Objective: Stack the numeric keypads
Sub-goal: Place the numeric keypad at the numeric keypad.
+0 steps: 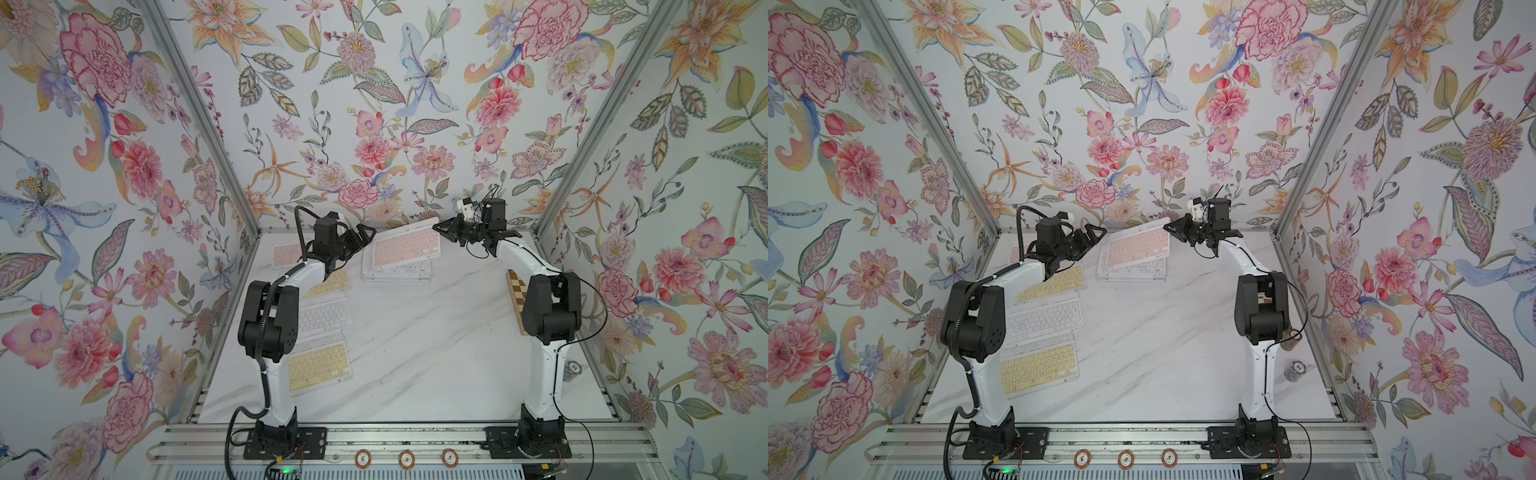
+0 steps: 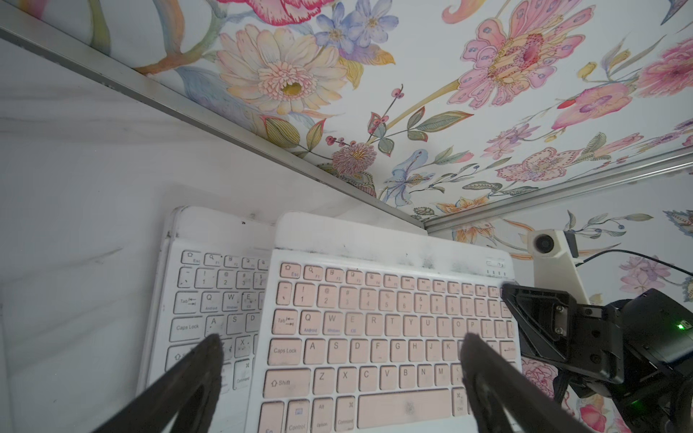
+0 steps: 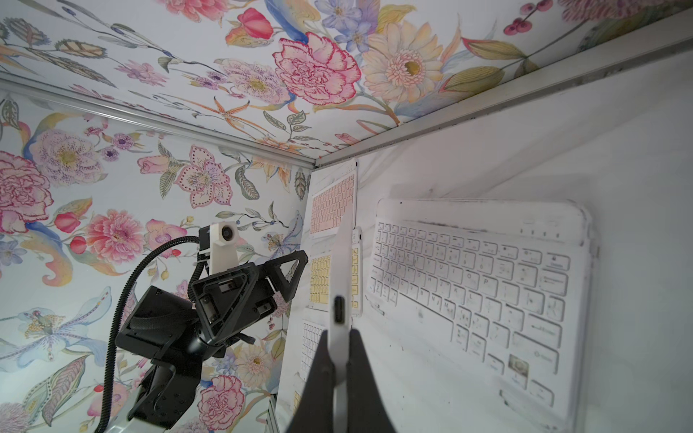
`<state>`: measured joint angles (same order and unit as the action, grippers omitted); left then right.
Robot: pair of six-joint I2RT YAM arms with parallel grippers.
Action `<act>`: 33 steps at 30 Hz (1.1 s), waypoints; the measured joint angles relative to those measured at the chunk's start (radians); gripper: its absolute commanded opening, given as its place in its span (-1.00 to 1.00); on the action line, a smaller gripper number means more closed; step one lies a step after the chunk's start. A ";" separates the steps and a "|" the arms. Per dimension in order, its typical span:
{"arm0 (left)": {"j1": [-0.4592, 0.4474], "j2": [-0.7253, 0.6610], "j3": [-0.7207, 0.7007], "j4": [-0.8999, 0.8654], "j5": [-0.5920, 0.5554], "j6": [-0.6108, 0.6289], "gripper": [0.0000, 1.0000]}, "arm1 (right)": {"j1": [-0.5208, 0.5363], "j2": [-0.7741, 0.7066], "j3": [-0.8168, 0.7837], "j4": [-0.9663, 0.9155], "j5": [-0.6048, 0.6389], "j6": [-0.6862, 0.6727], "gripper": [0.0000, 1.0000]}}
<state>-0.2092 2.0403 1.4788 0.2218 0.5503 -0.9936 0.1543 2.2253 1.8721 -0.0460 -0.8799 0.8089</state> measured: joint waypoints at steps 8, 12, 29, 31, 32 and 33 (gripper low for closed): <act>0.003 0.126 0.068 -0.020 0.002 0.010 0.99 | -0.002 0.154 0.090 0.062 -0.060 0.066 -0.93; 0.004 0.174 0.082 -0.021 0.010 0.006 0.98 | -0.002 0.212 0.112 0.121 -0.084 0.107 -0.92; 0.006 0.245 0.132 -0.020 0.019 -0.009 0.98 | -0.002 0.319 0.145 0.171 -0.121 0.150 -0.76; 0.006 0.245 0.134 -0.020 0.019 -0.010 0.99 | -0.002 0.327 0.153 0.170 -0.121 0.150 -0.75; 0.006 0.246 0.134 -0.020 0.019 -0.010 0.99 | -0.002 0.329 0.158 0.170 -0.121 0.150 -0.75; 0.006 0.247 0.135 -0.020 0.019 -0.010 0.99 | -0.002 0.333 0.168 0.170 -0.124 0.150 -0.75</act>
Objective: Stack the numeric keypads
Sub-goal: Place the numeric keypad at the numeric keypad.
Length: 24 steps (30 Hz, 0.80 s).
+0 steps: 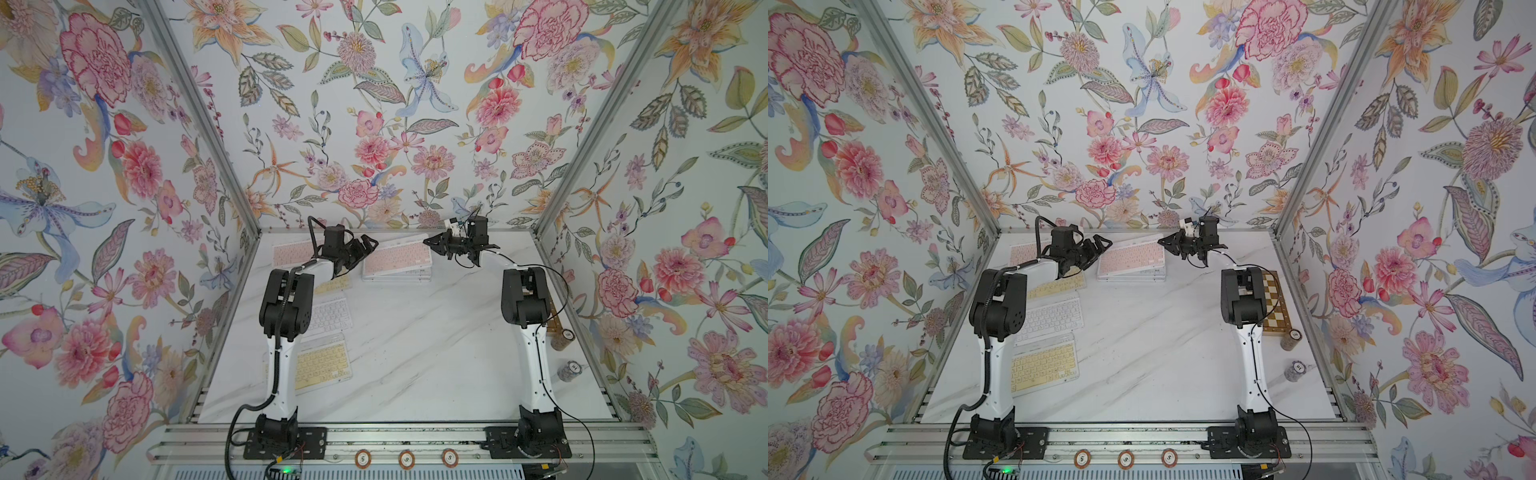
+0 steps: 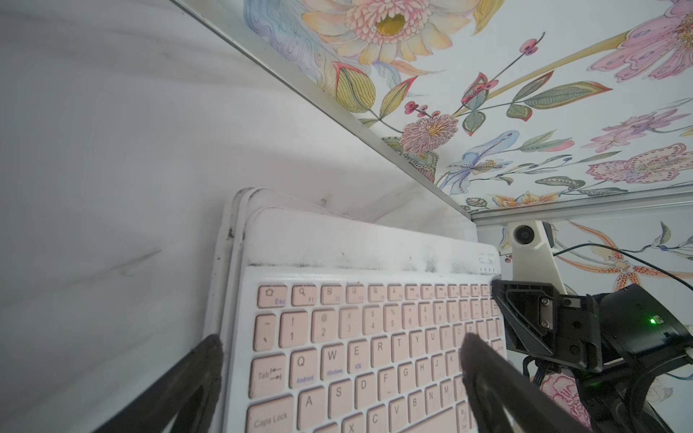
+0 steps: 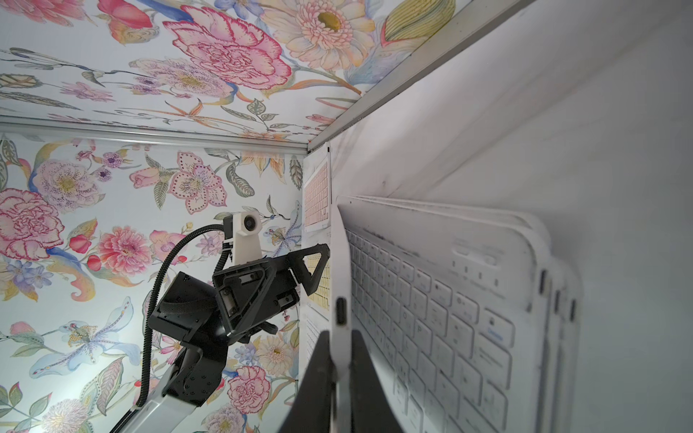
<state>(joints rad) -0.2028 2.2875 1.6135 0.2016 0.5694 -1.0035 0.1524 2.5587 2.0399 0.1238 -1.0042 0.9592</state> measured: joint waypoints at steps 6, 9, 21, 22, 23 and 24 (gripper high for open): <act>0.000 0.015 0.000 0.000 0.000 -0.003 0.98 | -0.001 0.026 0.049 0.002 -0.003 0.000 -0.76; 0.000 0.023 0.000 0.000 0.000 -0.003 0.99 | -0.003 0.037 0.049 0.001 -0.002 0.002 -0.77; 0.000 0.030 0.000 0.000 0.000 -0.006 0.98 | -0.005 0.055 0.040 0.065 0.010 0.049 -0.81; 0.000 0.030 0.000 0.000 0.000 -0.006 0.99 | -0.005 0.055 0.037 0.072 0.011 0.053 -0.81; 0.000 0.030 0.000 0.000 0.000 -0.006 0.99 | -0.005 0.055 0.032 0.080 0.015 0.056 -0.81; 0.000 0.030 0.000 0.000 0.000 -0.006 0.99 | -0.006 0.055 0.024 0.090 0.016 0.062 -0.82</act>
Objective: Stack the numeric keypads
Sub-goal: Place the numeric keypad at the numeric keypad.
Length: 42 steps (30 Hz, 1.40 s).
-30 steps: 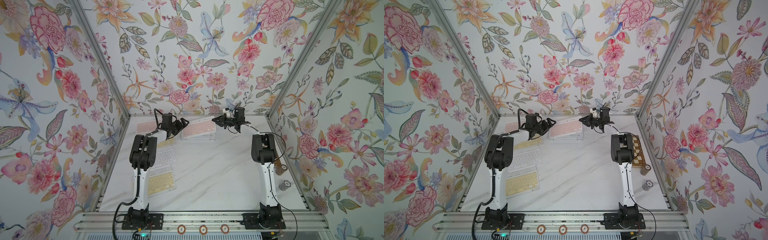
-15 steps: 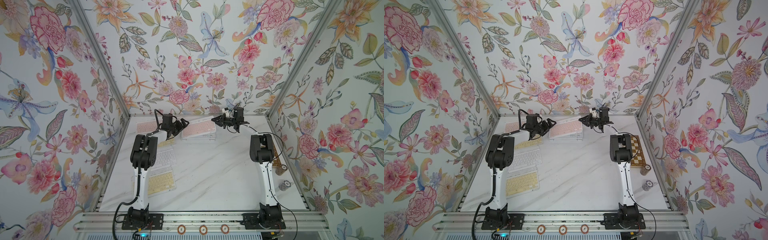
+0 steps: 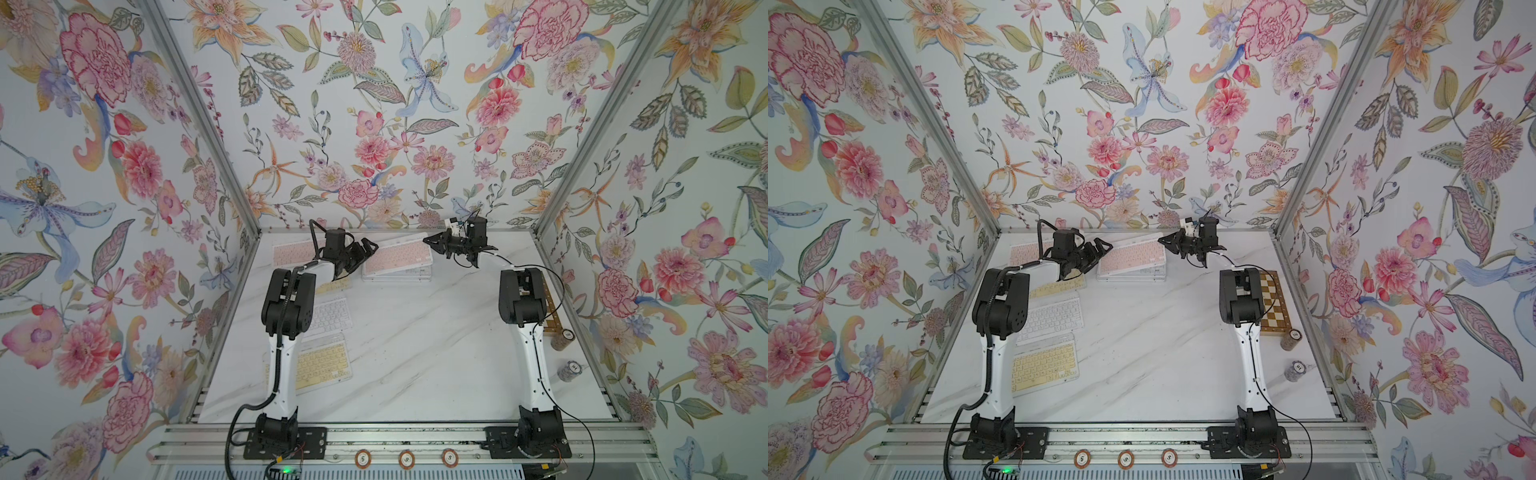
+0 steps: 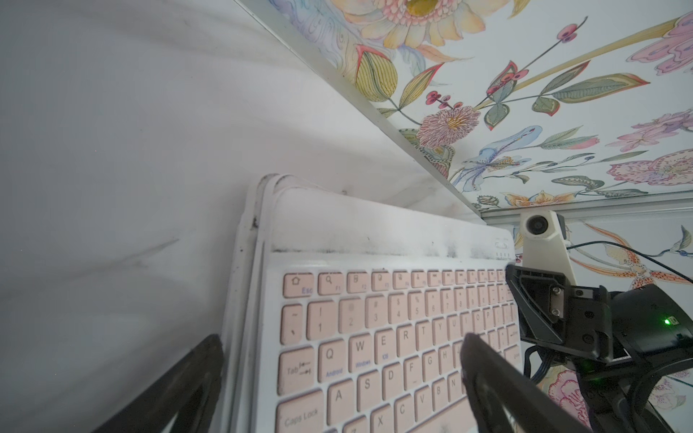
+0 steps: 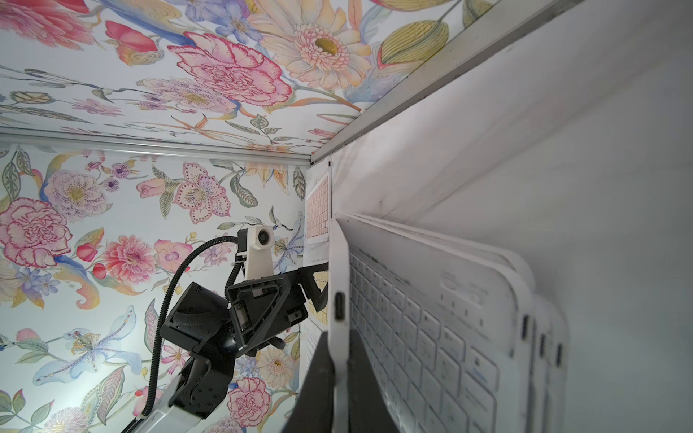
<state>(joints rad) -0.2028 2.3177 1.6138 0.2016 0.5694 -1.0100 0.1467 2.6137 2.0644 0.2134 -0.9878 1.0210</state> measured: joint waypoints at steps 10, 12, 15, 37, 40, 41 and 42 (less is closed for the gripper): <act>0.000 0.006 0.000 0.002 0.000 -0.001 0.99 | -0.003 0.000 -0.048 0.056 0.010 0.025 -0.83; 0.000 0.010 0.000 0.002 0.000 -0.002 0.99 | -0.003 0.000 -0.066 0.071 0.016 0.027 -0.83; 0.000 0.018 0.000 0.003 0.000 -0.004 0.99 | -0.004 0.000 -0.090 0.078 0.026 0.032 -0.83; 0.000 0.019 -0.008 0.024 0.000 -0.019 0.99 | -0.005 0.000 -0.118 0.111 0.063 0.038 -0.67; 0.000 0.019 -0.008 0.027 0.000 -0.020 0.99 | -0.005 0.001 -0.111 0.077 0.062 0.019 -0.66; 0.000 0.019 -0.008 0.027 0.000 -0.021 0.99 | -0.005 0.002 -0.105 0.064 0.063 0.011 -0.65; 0.000 0.019 -0.008 0.028 0.000 -0.023 0.99 | -0.005 0.003 -0.097 0.050 0.062 0.003 -0.63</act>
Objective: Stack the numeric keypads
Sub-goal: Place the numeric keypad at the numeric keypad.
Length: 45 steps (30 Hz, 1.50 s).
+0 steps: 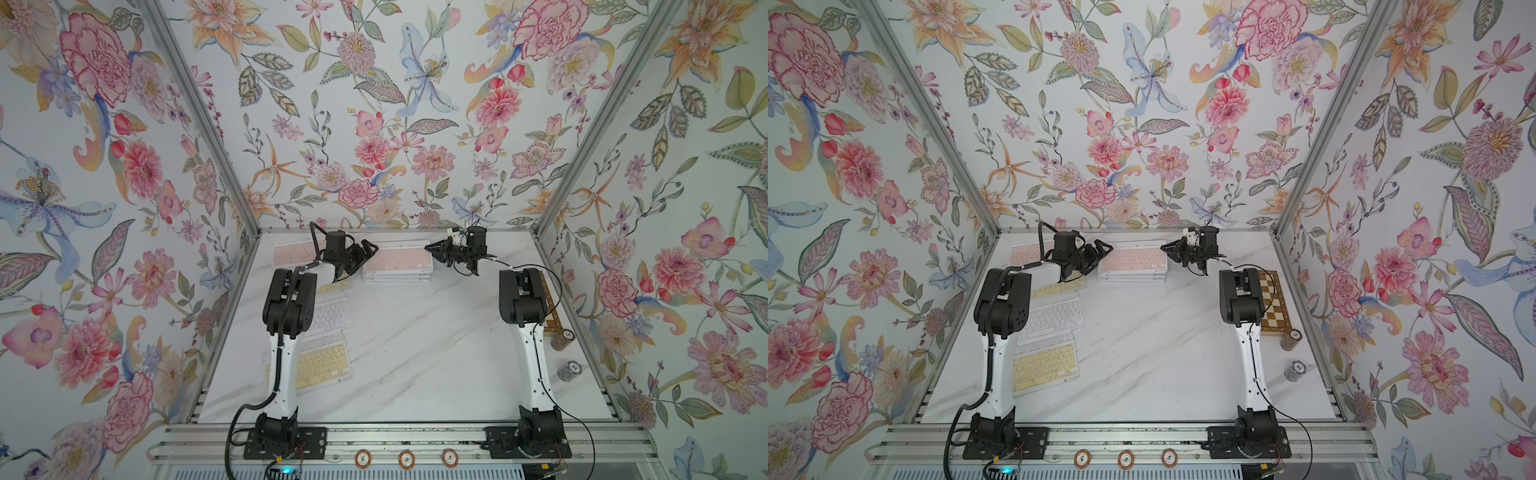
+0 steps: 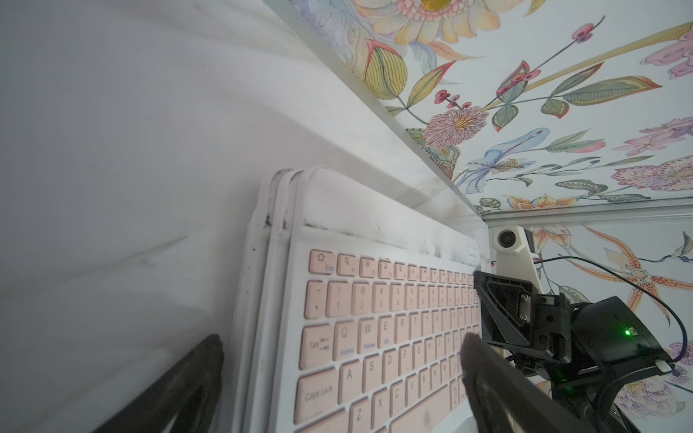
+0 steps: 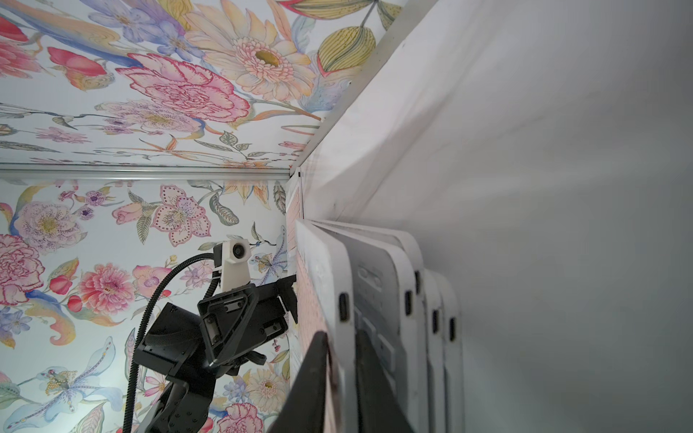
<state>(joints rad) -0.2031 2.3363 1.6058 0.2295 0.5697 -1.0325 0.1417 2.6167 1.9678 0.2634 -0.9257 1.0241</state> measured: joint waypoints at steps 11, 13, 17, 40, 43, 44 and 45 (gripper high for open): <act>0.000 0.000 0.000 0.003 0.000 -0.004 0.99 | 0.009 0.011 0.096 -0.114 0.011 -0.077 -0.62; 0.000 0.000 0.000 0.003 0.000 -0.004 0.99 | 0.013 0.015 0.098 -0.124 0.018 -0.083 -0.62; 0.000 0.000 0.000 0.003 0.000 -0.004 0.99 | 0.016 0.019 0.098 -0.147 0.026 -0.095 -0.62; 0.000 0.000 -0.010 0.018 0.000 -0.004 0.99 | 0.014 0.021 0.111 -0.202 0.046 -0.162 -0.29; 0.000 0.000 -0.013 0.021 0.000 -0.004 0.99 | 0.014 0.021 0.120 -0.224 0.051 -0.189 -0.22; 0.000 0.000 -0.013 0.022 0.000 -0.004 0.99 | 0.014 0.021 0.121 -0.229 0.051 -0.198 -0.21; 0.000 0.000 -0.013 0.024 0.000 -0.004 0.99 | 0.014 0.020 0.124 -0.235 0.051 -0.210 -0.20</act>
<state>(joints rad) -0.2031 2.3363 1.5925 0.2535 0.5697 -1.0367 0.1555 2.6369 2.0918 0.0288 -0.8742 0.8143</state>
